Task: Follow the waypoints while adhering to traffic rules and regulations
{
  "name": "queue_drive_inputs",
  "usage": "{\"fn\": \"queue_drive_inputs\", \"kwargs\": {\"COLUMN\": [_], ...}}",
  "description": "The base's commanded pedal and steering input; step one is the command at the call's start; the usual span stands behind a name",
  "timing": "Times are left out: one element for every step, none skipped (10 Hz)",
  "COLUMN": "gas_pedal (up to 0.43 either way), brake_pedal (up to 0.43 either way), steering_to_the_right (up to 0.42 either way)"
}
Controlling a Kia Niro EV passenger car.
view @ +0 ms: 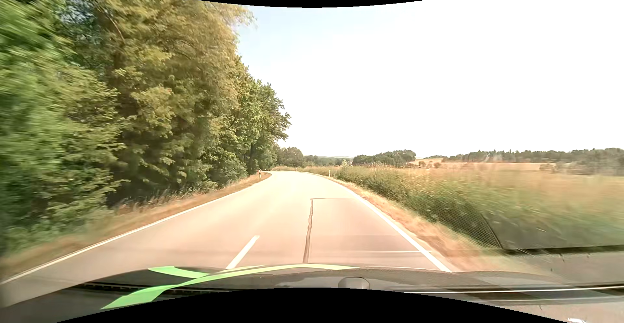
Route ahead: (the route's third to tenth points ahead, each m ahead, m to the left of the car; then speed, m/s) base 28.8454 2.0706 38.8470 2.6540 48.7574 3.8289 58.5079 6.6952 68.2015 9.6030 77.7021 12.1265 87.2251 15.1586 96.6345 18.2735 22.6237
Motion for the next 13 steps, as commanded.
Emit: {"fn": "queue_drive_inputs", "kwargs": {"gas_pedal": [0.177, 0.177, 0.157, 0.157, 0.169, 0.189, 0.220, 0.228, 0.240, 0.260, 0.260, 0.260, 0.260], "brake_pedal": [0.000, 0.000, 0.000, 0.000, 0.000, 0.000, 0.000, 0.000, 0.000, 0.000, 0.000, 0.000, 0.000], "steering_to_the_right": [-0.030, -0.032, -0.033, -0.032, -0.030, -0.028, -0.026, -0.027, -0.026, -0.025, -0.023, -0.022, -0.022]}}
